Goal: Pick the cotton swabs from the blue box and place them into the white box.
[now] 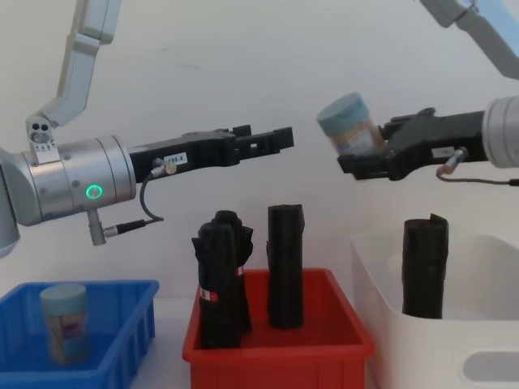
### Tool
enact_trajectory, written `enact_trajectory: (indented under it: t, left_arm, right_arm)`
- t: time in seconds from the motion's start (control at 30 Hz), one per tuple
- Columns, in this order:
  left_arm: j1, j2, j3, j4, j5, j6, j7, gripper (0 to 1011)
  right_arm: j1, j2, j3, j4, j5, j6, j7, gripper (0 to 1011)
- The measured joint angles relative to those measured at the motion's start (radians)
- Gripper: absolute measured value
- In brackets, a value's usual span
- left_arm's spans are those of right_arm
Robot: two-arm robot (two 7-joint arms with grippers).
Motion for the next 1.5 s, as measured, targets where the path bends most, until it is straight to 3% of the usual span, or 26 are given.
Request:
enact_trajectory:
  t: [0.43, 0.73, 0.9, 1.5]
  left_arm:
    - [0.000, 0.000, 0.000, 0.000, 0.000, 0.000, 0.000, 1004]
    - [0.000, 0.000, 0.000, 0.000, 0.000, 0.000, 0.000, 1004]
    - [0.000, 0.000, 0.000, 0.000, 0.000, 0.000, 0.000, 1004]
    - [0.000, 0.000, 0.000, 0.000, 0.000, 0.000, 0.000, 1004]
  right_arm:
    - [-0.099, 0.052, 0.022, -0.062, 0.130, 0.007, -0.179, 632]
    - [-0.144, 0.071, 0.030, -0.077, 0.205, 0.000, -0.262, 863]
    - [-0.156, 0.076, 0.033, -0.081, 0.224, -0.002, -0.282, 1000]
    - [-0.176, 0.084, 0.036, -0.087, 0.256, -0.004, -0.317, 1001]
